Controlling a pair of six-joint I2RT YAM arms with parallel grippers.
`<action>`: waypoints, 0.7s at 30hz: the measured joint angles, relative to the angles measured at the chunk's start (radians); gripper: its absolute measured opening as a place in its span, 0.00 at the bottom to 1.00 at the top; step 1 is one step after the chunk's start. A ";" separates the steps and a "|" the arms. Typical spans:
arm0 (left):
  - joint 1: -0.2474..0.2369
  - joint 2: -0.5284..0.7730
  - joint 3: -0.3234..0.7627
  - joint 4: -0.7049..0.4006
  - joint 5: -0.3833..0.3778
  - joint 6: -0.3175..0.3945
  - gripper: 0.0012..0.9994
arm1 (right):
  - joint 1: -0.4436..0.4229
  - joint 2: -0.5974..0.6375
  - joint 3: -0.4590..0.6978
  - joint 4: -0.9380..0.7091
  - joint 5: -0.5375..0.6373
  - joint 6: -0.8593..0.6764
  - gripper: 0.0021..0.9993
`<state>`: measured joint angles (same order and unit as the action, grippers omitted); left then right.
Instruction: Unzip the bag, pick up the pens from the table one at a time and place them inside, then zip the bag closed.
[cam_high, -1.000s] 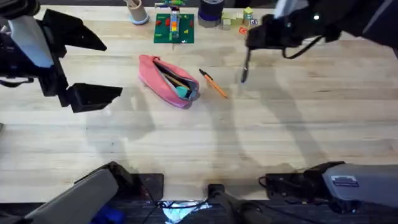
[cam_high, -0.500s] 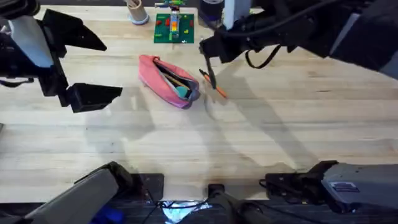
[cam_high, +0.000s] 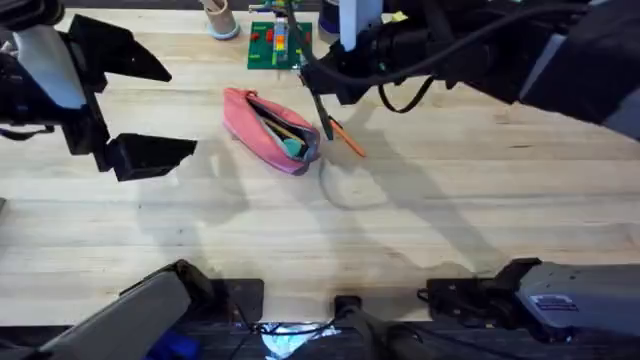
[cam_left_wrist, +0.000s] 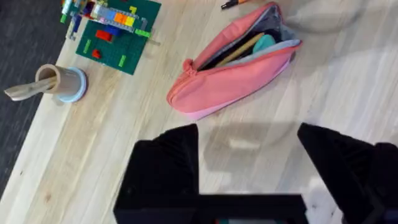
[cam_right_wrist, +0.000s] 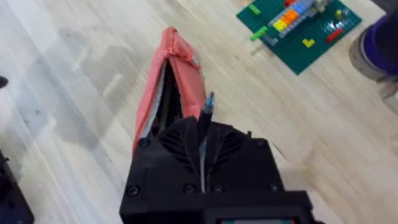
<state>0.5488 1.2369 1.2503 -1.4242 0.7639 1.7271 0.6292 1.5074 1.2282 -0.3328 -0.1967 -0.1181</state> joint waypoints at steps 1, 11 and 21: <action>0.000 0.000 0.000 0.000 0.000 0.000 0.99 | 0.005 0.000 0.000 0.004 0.000 -0.012 0.03; 0.000 0.000 0.000 0.000 0.000 0.000 0.99 | 0.072 0.101 0.000 0.092 -0.003 -0.058 0.03; 0.000 0.000 0.000 0.000 0.000 0.000 0.99 | 0.121 0.221 0.000 0.231 -0.003 -0.067 0.03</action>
<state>0.5488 1.2369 1.2503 -1.4242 0.7635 1.7271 0.7498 1.7279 1.2282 -0.1013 -0.1997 -0.1848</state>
